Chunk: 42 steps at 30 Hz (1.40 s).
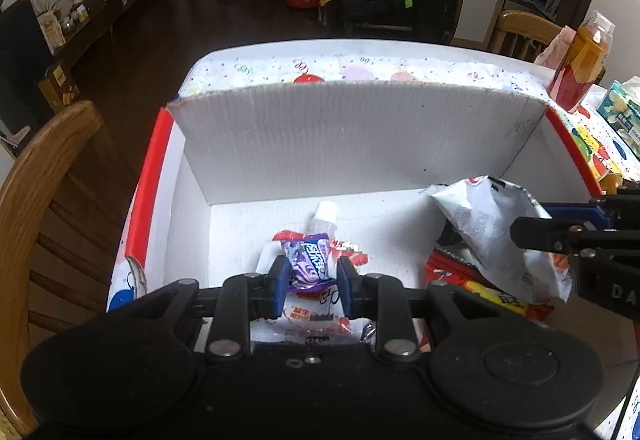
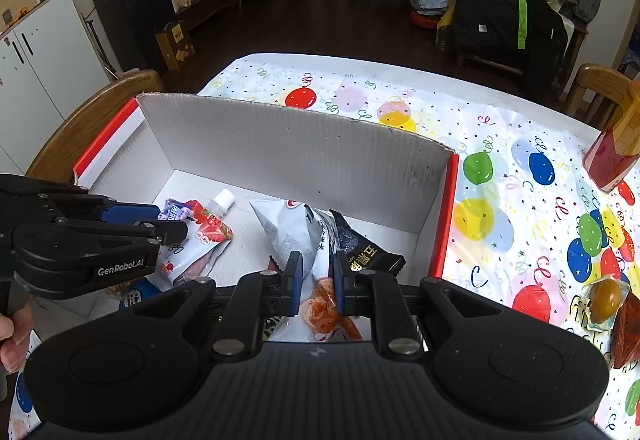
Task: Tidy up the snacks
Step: 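Open both tools to drop the candy bar and white packet into the box, then move both tools back over the remaining snacks on the tablecloth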
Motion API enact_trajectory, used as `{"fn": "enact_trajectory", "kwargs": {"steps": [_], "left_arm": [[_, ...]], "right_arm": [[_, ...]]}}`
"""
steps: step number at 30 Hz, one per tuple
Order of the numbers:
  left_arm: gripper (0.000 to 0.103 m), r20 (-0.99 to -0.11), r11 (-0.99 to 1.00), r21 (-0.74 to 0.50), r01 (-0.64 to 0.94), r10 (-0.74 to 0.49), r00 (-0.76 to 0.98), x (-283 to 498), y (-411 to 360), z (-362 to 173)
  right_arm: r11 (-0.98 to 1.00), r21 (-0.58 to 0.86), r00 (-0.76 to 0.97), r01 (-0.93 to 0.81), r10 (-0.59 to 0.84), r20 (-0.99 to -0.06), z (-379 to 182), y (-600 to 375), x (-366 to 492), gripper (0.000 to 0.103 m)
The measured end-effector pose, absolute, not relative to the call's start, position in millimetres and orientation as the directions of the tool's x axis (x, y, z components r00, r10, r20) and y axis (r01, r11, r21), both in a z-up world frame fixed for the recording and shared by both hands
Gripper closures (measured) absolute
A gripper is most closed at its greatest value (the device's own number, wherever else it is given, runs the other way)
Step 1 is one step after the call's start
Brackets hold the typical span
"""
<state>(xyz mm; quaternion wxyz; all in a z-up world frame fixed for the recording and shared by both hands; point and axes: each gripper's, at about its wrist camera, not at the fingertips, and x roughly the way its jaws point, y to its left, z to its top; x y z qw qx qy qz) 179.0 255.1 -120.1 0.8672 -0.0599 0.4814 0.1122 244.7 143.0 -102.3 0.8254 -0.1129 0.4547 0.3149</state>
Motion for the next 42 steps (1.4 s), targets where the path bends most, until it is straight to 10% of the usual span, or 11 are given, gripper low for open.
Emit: {"fn": "enact_trajectory", "kwargs": {"steps": [10,18,42], "left_arm": [[0.053,-0.851,0.959,-0.028,-0.281,0.124,0.510,173.4,258.0,-118.5],[0.036,-0.822,0.964,-0.016,-0.265,0.138,0.553,161.2,246.8,-101.0],[0.016,-0.703,0.985,-0.047,-0.168,0.087,0.706,118.1,182.2,-31.9]], "right_arm": [[0.771,0.130,0.374,-0.623,0.440,-0.816,-98.8,135.0,241.5,0.083],[0.759,0.129,0.408,-0.639,0.476,-0.779,-82.3,123.2,228.3,0.049],[0.756,0.227,0.469,-0.614,0.581,-0.665,-24.8,34.0,184.4,0.022]]}}
